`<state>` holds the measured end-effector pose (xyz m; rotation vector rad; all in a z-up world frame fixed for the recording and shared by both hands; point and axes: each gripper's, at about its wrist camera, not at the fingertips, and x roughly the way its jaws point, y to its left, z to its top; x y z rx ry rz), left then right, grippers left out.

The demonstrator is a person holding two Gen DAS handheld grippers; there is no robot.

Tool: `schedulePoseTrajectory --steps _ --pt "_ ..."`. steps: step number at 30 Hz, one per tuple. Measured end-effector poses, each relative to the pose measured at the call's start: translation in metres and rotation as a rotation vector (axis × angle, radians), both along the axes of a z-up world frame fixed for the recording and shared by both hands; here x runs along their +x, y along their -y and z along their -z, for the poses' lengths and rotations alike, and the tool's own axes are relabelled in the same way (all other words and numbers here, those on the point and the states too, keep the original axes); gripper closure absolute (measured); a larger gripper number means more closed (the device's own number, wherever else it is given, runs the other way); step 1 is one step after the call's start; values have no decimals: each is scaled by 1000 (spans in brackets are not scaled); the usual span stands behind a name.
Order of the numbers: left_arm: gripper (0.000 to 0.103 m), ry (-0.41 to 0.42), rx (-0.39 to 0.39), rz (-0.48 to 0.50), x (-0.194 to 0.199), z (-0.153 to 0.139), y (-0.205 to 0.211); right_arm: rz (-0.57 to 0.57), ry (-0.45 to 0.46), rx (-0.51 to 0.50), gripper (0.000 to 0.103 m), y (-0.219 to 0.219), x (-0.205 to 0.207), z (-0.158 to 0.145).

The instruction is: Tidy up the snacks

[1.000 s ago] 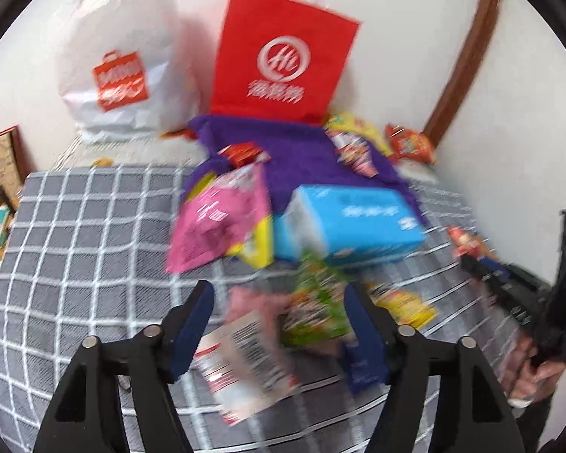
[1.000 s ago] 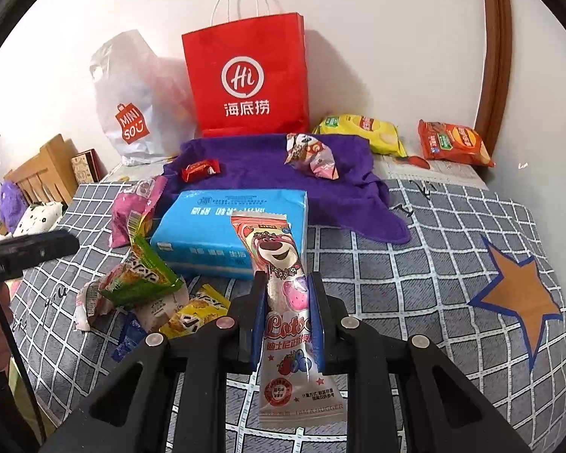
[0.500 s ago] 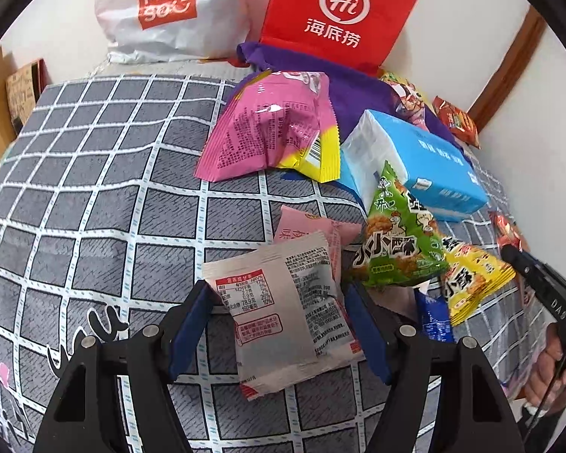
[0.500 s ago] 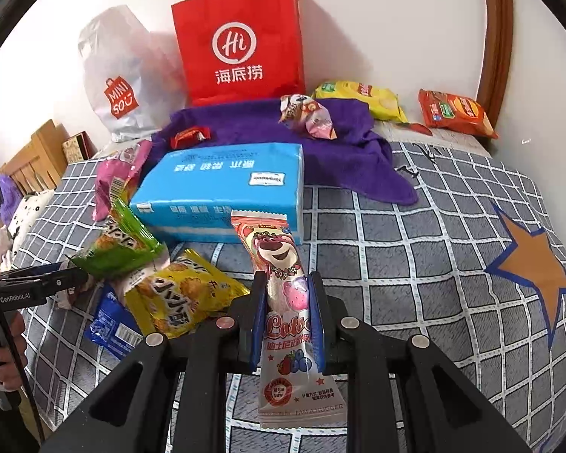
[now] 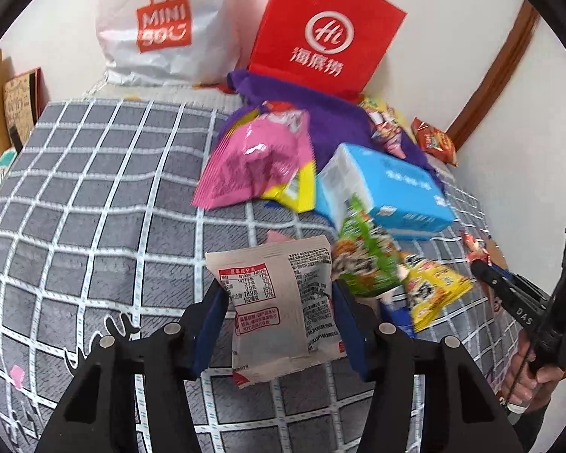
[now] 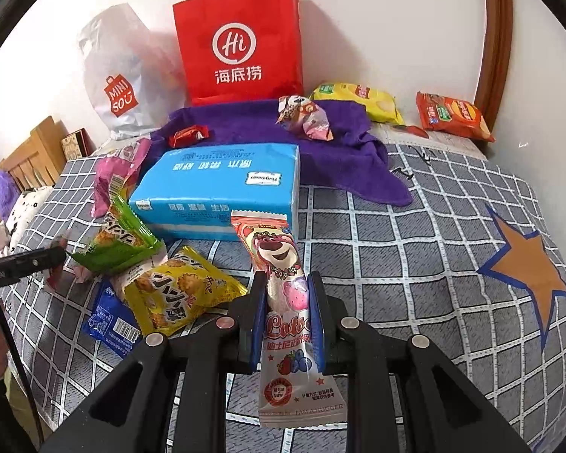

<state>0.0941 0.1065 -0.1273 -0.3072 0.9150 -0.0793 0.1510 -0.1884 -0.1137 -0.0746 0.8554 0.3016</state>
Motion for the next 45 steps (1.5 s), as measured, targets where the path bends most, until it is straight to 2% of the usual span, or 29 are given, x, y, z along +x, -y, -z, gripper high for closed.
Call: schedulePoseTrajectory --steps 7,15,22,29,35,45 --pt "49 45 3 72 8 -33 27 -6 46 14 82 3 -2 -24" --pt "49 93 3 158 37 -71 64 -8 81 32 82 -2 11 -53" --pt "49 136 18 196 67 -104 78 -12 107 30 82 -9 39 -77" --pt "49 173 45 204 106 -130 78 -24 125 59 82 -19 88 -104" --pt "49 172 61 173 142 -135 63 -45 115 64 82 -35 136 -112" --pt "49 124 60 123 199 -112 34 -82 74 61 82 -57 192 -87"
